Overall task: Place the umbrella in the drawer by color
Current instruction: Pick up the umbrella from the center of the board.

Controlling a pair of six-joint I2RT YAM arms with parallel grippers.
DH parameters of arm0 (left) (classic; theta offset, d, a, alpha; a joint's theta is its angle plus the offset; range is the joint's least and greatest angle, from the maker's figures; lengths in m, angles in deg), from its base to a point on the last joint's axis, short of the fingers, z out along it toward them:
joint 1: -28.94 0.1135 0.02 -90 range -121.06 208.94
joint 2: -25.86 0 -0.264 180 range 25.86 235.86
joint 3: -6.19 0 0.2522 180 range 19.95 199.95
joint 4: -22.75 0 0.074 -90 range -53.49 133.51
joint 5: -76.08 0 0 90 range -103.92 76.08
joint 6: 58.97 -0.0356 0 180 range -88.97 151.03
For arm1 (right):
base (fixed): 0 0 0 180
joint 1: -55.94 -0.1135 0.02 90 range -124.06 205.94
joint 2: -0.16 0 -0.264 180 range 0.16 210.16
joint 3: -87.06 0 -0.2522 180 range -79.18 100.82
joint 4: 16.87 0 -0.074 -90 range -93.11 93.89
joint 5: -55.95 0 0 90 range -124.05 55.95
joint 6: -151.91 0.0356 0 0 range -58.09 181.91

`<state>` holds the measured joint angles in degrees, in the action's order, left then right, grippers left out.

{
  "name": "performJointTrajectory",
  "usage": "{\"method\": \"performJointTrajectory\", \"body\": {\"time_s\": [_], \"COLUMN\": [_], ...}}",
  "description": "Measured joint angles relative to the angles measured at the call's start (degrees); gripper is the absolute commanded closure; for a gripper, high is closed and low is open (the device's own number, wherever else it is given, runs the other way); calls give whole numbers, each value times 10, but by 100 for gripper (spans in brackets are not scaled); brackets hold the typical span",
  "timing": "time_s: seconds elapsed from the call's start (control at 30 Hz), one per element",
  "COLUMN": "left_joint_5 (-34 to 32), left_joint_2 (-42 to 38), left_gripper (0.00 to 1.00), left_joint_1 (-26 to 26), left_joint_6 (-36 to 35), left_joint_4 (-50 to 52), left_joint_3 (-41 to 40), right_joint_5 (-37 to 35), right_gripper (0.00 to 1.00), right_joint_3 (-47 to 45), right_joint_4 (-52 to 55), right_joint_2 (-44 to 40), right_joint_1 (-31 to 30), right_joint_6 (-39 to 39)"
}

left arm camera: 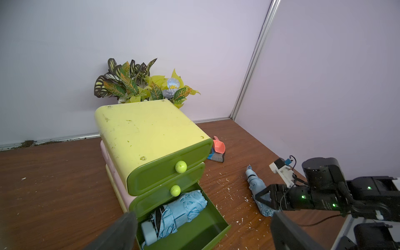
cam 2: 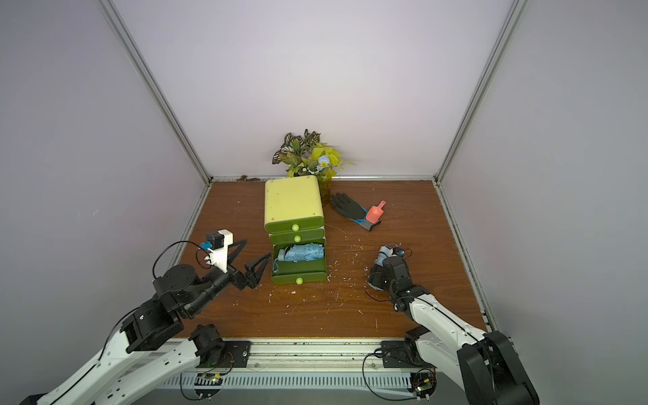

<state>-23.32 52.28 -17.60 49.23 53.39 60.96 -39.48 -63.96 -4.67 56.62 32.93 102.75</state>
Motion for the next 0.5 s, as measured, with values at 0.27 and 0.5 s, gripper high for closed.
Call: {"method": "performJointTrajectory", "body": {"time_s": [0.27,0.5], "left_joint_5": [-9,-9], "left_joint_2": [-1,5], "left_gripper": [1,1], "left_joint_1": [0,9], "left_joint_6": [0,0], "left_joint_4": [1,0], "left_joint_3": [-2,-6], "right_joint_5": [-4,-1], "right_gripper": [68,80], "right_joint_3": [-9,4], "right_joint_4": [81,73], "right_joint_2": [-110,-199], "right_joint_1": [0,-2], "right_joint_6": [-16,-118]}}
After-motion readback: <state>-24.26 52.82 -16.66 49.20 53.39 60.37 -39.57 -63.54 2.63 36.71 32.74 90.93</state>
